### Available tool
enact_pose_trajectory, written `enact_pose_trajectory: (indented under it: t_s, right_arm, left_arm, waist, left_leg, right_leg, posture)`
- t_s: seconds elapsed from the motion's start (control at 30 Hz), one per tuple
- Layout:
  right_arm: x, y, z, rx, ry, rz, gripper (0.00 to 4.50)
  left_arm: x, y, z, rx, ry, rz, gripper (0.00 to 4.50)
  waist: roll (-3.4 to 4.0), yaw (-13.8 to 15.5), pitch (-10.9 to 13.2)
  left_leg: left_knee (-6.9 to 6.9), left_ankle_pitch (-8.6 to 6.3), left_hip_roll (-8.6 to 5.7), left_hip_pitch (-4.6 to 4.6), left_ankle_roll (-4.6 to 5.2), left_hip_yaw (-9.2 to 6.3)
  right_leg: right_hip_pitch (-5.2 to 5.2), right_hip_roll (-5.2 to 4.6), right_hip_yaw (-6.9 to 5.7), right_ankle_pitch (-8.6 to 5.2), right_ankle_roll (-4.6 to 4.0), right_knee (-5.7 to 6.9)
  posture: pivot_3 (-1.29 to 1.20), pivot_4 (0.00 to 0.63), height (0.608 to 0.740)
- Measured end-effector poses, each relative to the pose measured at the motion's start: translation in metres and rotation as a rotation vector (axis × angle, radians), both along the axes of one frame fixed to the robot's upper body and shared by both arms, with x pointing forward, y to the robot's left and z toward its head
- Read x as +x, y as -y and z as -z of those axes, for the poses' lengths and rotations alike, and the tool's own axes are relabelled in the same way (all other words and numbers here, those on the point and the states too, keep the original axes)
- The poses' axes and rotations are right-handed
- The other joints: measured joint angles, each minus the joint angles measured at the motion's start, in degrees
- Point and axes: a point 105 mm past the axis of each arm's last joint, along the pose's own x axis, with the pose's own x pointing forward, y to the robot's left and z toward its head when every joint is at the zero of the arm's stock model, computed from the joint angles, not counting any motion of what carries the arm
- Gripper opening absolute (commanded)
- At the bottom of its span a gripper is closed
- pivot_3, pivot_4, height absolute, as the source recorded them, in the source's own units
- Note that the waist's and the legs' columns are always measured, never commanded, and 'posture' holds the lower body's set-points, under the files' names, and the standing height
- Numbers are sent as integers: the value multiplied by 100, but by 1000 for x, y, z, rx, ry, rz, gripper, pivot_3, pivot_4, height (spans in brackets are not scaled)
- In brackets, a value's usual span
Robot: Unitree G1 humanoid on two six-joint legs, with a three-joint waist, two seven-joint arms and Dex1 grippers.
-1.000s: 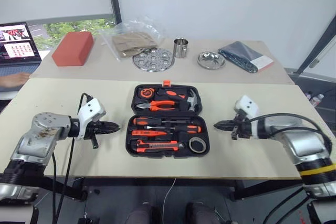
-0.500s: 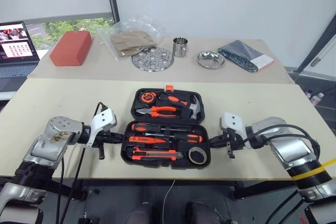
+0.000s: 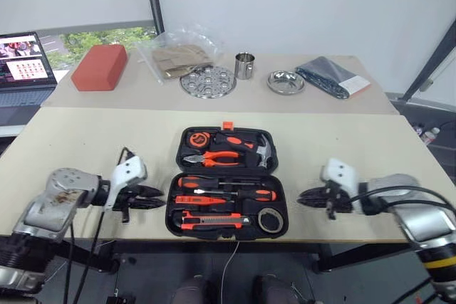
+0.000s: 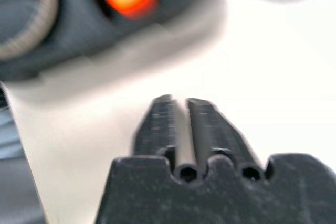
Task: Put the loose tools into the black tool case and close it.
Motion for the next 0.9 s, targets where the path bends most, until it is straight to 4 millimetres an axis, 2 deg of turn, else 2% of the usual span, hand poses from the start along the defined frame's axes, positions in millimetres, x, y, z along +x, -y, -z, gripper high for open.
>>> enact_pose_trajectory:
  t_s: [0.07,0.13,0.17,0.23,0.33,0.47,0.6,0.83,0.9]
  right_arm:
    - [9,-2,-15,92,-5,65,2757]
    - [22,-17,-32,210,-10,98,3431]
    - [25,-23,-35,238,-17,101,3788]
    - [36,-42,-44,311,-37,111,4455]
    - [54,-53,-43,355,-78,193,4455]
    - [79,-63,-34,359,-133,311,4455]
    - [91,-66,-21,331,-167,381,3409]
    - [94,-76,-22,295,-137,355,979]
    - [94,-75,-23,288,-125,360,247]
  left_arm:
    - [16,-3,-18,-87,-7,-100,3382]
    - [33,7,-38,-188,-10,-156,4088]
    - [38,12,-43,-212,-16,-164,4442]
    - [52,28,-52,-282,-47,-193,4500]
    - [65,41,-50,-330,-109,-245,4500]
    - [80,56,-32,-300,-167,-296,4500]
    - [89,61,-25,-282,-164,-321,3370]
    - [93,54,-24,-279,-146,-347,812]
    - [93,52,-25,-279,-145,-352,264]
  waist:
    - [-5,-4,3]
    - [-5,-1,3]
    - [-6,1,3]
    - [-6,-1,2]
    - [-8,-1,0]
    - [-8,-20,0]
    - [-7,-32,-1]
    - [-4,-95,-4]
    - [-4,-104,-5]
  left_leg:
    - [-1,24,4,-9,6,-3]
    - [0,34,2,-1,18,-3]
    - [-1,39,0,-1,26,-3]
    - [-1,44,-4,-7,36,-2]
    - [0,44,-5,-18,39,1]
    - [-22,45,-13,-39,40,3]
    - [-39,46,-15,-41,39,5]
    - [-40,47,-14,7,32,4]
    - [-39,44,-14,16,28,6]
  right_leg:
    - [-7,10,0,1,9,-4]
    - [-1,24,1,3,8,4]
    - [0,25,2,6,3,6]
    - [-5,35,7,20,-16,9]
    - [-10,52,7,20,-14,8]
    - [-23,64,-1,20,-10,6]
    - [-24,65,-9,16,-3,-4]
    - [17,58,-4,13,1,-4]
    - [17,52,4,14,0,-8]
  posture:
    - [0,150,734]
    - [0,150,734]
    - [0,150,734]
    - [0,150,734]
    - [0,150,734]
    - [0,150,734]
    - [0,150,734]
    - [0,150,734]
    - [0,150,734]
